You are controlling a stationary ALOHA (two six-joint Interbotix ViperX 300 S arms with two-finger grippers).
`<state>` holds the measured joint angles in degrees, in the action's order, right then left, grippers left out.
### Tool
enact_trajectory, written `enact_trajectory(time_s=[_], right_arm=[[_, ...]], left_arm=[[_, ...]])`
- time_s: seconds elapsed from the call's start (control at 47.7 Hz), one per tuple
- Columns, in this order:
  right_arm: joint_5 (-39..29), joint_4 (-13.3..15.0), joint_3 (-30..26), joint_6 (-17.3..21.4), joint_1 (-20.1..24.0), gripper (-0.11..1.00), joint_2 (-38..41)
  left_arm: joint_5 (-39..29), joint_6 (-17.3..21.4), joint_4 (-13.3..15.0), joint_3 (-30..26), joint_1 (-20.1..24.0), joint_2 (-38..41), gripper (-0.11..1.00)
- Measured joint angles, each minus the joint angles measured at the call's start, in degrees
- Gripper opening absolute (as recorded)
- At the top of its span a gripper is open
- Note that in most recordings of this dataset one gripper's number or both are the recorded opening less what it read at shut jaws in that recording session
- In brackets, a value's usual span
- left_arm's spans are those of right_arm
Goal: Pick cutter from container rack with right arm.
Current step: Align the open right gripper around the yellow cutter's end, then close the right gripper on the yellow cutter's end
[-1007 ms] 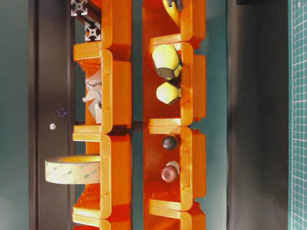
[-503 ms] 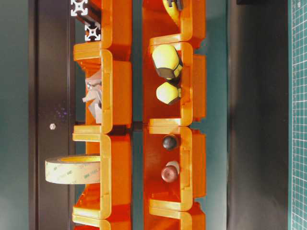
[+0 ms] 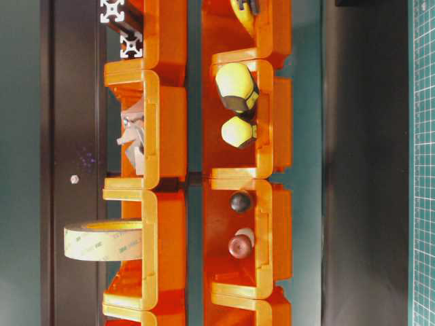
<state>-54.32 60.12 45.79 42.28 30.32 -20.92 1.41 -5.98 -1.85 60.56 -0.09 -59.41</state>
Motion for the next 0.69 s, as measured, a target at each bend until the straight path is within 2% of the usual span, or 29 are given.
enact_trajectory(time_s=[0.147, 0.398, 0.692], right_arm=[[0.8, 1.1, 0.0, 0.2, -2.3, 0.72, 2.2], [3.2, 1.2, 1.0, 0.6, -6.4, 0.72, 3.5], [4.0, 1.3, 1.8, 0.6, -8.1, 0.71, 3.5]], left_arm=[[0.0, 0.0, 0.0, 0.0, 0.0, -0.1, 0.00], [0.0, 0.0, 0.0, 0.0, 0.0, -0.2, 0.00], [0.0, 0.0, 0.0, 0.1, 0.0, -0.2, 0.00]])
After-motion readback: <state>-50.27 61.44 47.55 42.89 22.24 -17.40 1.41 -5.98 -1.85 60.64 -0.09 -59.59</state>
